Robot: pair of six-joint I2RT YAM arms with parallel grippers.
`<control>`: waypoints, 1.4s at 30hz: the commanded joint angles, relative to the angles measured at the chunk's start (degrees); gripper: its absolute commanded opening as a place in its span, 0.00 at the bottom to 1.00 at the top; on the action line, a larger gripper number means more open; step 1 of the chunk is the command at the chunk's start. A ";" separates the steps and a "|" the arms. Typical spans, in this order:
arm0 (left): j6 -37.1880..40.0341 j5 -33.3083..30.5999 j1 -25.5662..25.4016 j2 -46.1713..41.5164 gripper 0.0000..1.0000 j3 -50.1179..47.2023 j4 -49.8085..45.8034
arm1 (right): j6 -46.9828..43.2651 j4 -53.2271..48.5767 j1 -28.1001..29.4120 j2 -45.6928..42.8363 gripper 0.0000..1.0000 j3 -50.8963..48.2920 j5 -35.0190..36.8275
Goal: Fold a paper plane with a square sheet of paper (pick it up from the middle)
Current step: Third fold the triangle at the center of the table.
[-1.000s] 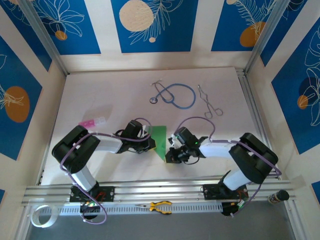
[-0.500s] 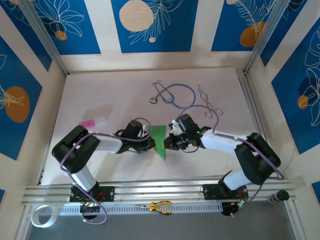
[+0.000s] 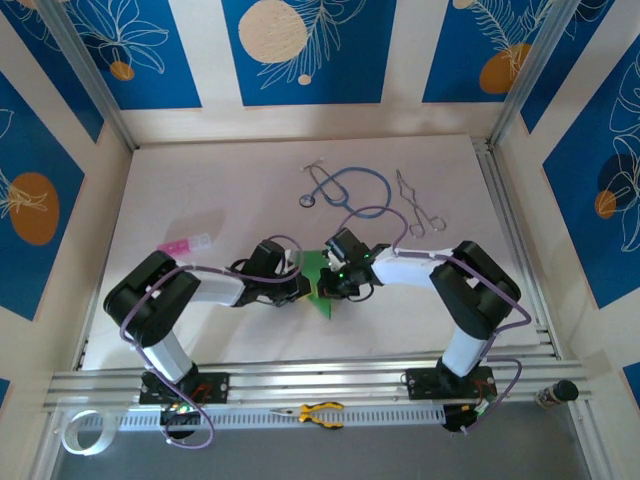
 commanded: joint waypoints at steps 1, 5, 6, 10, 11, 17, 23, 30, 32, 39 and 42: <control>0.49 -2.68 -0.19 1.22 0.00 -0.56 -3.13 | 1.29 -0.85 -1.70 0.05 0.07 -0.89 3.12; 0.68 -2.78 -0.22 1.07 0.00 -0.53 -3.41 | 2.50 2.24 -4.13 -1.12 0.08 -3.19 1.74; 0.64 -2.78 -0.22 1.05 0.00 -0.56 -3.53 | 2.81 2.98 -4.76 -1.24 0.08 -3.49 1.12; 0.63 -2.95 -0.21 0.95 0.00 -0.68 -3.69 | 3.58 2.84 -6.03 -1.20 0.08 -3.35 1.69; 0.63 -2.95 -0.20 0.90 0.00 -0.68 -3.70 | 4.11 2.22 -6.35 -1.17 0.08 -3.24 2.08; 0.84 -2.79 -0.22 1.25 0.00 -0.59 -3.78 | 5.66 2.62 -8.35 -1.61 0.08 -3.01 -0.49; 0.79 -2.73 -0.21 1.25 0.00 -0.31 -3.78 | 4.14 1.92 -8.02 -5.96 0.09 -3.54 -1.25; 0.73 -2.90 -0.21 1.17 0.00 -0.26 -3.61 | 2.01 5.29 -5.10 -10.76 0.09 -6.70 -10.82; 0.67 -2.87 -0.21 1.20 0.00 -0.25 -3.61 | 1.68 5.75 -3.53 -10.92 0.08 -7.40 -13.46; 0.68 -2.78 -0.22 1.37 0.00 -0.09 -3.43 | 1.19 6.10 -0.45 -9.86 0.08 -9.22 -14.92; 0.75 -2.61 -0.22 1.54 0.00 0.01 -3.43 | 0.81 7.24 -0.46 -8.04 0.08 -8.60 -16.01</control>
